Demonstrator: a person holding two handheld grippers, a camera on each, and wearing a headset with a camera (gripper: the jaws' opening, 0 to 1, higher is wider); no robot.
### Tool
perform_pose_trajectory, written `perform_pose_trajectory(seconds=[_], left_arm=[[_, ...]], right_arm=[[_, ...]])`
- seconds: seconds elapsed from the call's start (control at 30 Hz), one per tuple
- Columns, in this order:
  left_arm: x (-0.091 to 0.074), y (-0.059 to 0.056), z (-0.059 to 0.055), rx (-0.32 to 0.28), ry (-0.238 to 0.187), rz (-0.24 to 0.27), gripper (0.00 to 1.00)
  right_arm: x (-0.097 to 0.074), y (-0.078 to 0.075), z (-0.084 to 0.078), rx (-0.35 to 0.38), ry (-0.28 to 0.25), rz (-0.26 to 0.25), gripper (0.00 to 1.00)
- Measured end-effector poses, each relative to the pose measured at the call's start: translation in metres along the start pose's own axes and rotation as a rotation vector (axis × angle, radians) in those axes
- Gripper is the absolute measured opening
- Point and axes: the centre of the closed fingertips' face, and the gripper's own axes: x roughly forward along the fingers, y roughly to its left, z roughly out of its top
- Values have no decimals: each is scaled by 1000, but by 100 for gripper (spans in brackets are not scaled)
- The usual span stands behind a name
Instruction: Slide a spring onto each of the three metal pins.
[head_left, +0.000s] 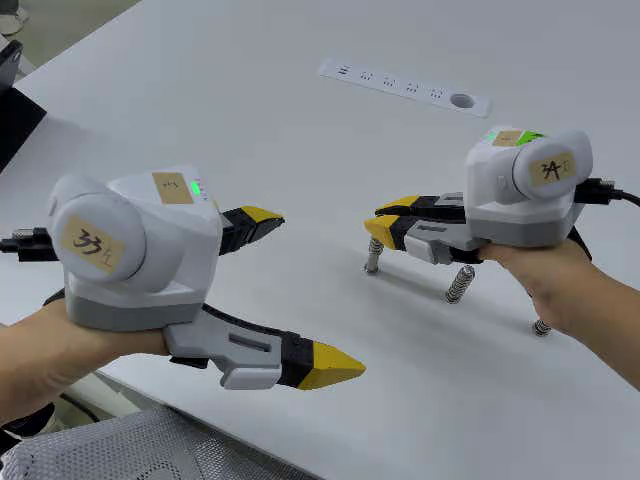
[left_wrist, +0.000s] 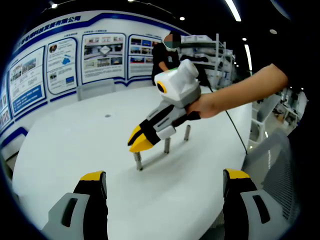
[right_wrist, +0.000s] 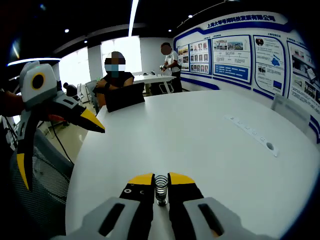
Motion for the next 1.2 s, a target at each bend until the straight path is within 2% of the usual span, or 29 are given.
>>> perform_pose_trajectory(seconds=[0.37,0.83,0.97,1.07,1.2], left_arm=[[-1,0,3,2,-3,2,98],[-2,-2,-3,3,23,-3,98],[-2,-2,-2,6,23,-2,98],[-2,-2,-1,11,26,-3,98],[-2,-5,0,15,30,-10,98]], right_arm=[[9,3,-23,-40,80,-7,11],[16,1,-29,-5,83,-10,11],[15,0,-30,1,89,-8,11],[12,0,-31,-6,94,-11,15],[4,3,-25,-1,72,-12,17]])
